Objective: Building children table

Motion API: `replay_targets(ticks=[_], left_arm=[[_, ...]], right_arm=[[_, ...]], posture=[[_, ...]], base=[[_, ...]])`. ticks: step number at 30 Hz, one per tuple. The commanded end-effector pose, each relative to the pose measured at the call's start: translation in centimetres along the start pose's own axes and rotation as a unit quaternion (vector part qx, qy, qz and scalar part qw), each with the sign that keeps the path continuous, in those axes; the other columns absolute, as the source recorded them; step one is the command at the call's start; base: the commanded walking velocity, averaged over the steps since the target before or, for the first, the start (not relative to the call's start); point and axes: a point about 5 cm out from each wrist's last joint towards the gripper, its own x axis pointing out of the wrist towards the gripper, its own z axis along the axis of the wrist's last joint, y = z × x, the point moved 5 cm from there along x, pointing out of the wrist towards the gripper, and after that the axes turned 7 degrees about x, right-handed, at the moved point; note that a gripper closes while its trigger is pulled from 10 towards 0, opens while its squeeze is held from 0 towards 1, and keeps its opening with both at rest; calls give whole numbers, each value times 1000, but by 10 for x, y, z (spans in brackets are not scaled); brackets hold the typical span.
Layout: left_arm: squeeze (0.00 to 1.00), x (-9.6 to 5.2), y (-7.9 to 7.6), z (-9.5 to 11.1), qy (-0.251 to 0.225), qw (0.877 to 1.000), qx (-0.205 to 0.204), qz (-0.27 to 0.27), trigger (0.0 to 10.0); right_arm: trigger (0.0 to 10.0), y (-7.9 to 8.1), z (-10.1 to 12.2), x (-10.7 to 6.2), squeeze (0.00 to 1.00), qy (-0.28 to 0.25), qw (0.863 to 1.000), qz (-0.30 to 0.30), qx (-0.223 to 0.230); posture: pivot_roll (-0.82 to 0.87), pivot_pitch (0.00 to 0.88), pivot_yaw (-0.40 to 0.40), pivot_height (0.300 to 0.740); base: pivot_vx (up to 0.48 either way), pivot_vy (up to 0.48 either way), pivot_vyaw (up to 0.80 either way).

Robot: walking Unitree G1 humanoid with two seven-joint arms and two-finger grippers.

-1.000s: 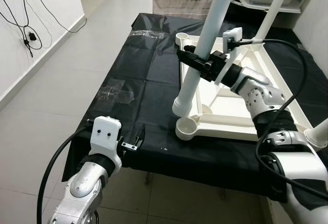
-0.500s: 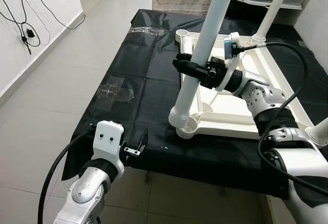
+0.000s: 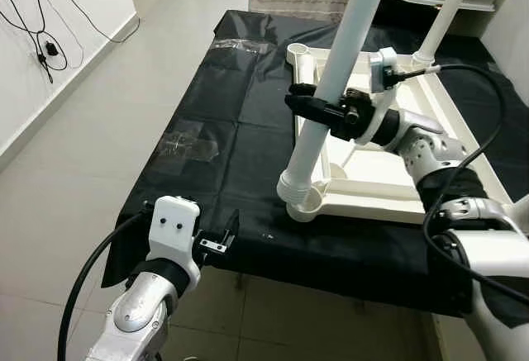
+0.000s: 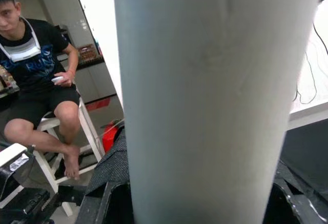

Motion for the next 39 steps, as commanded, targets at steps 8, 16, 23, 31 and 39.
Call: replay_targets(ticks=[8,16,23,31,39], left_arm=[[0,-1,2,0,5,1000,9,14,10000],[0,2,14,-1,9,999,21,37,10000],[0,2,20,-7,23,998,15,54,10000],[0,2,21,-7,24,998,11,58,10000],[0,1,19,-8,26,998,8,55,10000]], right_arm=[[10000,-11,30,7,0,-75,995,-68,-23],[10000,-2,21,20,0,-67,996,-41,-36],[10000,9,8,26,0,-49,999,7,-10],[10000,14,7,29,0,-49,998,25,-3],[10000,27,-2,27,0,-23,997,76,4]], posture=[[130,236,-73,740],[130,235,-75,740],[129,236,-83,740],[128,238,-83,740],[127,233,-83,740]], base=[[0,0,0],[0,-294,0],[0,0,0],[0,0,0],[0,0,0]])
